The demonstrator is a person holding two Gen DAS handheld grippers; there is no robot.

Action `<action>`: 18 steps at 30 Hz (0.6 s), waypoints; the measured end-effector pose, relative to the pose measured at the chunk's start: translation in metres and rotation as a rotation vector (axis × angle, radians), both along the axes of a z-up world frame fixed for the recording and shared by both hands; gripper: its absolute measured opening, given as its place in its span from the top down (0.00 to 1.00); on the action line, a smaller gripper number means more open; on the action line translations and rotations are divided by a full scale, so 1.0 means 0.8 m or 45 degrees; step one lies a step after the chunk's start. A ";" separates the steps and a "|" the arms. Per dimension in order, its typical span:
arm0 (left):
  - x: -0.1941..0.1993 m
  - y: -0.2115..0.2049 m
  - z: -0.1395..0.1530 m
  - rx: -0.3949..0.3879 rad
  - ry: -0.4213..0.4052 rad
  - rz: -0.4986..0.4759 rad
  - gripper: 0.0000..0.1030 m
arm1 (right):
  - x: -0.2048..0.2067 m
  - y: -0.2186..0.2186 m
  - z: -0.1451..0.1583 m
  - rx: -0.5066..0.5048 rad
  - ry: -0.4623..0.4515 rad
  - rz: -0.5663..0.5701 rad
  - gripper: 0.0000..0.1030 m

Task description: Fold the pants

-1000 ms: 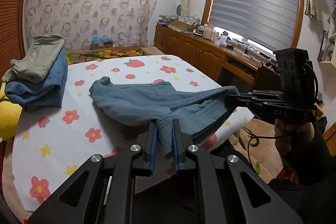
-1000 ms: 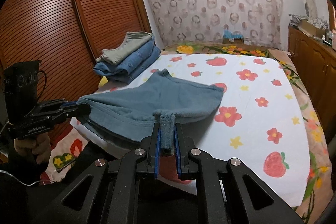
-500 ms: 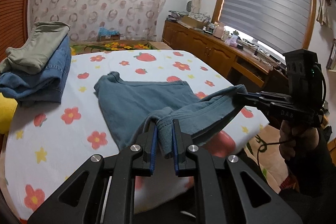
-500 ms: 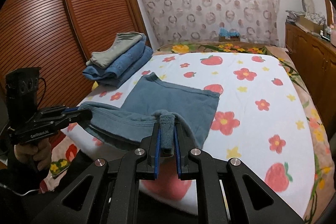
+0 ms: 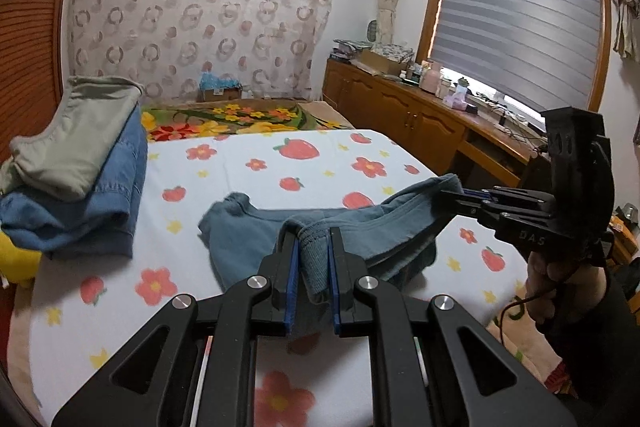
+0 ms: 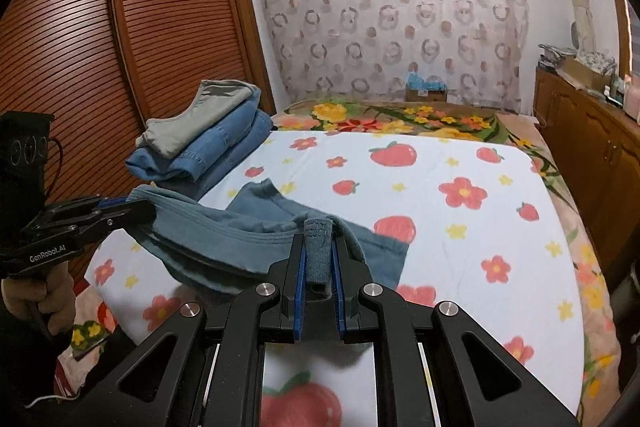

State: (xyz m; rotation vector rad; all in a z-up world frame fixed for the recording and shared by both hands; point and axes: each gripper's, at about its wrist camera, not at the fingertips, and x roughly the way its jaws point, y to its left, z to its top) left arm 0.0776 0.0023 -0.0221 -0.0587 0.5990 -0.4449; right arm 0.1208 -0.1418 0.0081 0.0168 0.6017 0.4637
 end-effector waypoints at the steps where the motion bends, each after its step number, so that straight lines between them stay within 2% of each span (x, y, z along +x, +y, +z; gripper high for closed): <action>1: 0.005 0.000 0.000 0.002 0.000 0.003 0.87 | 0.005 0.001 0.000 0.001 0.001 0.000 0.89; 9: 0.043 -0.003 -0.024 0.057 0.060 0.053 0.87 | 0.053 0.017 -0.020 -0.058 0.057 -0.003 0.89; 18: 0.047 -0.005 -0.041 0.092 0.104 0.056 0.86 | 0.079 0.028 -0.040 -0.111 0.125 0.003 0.89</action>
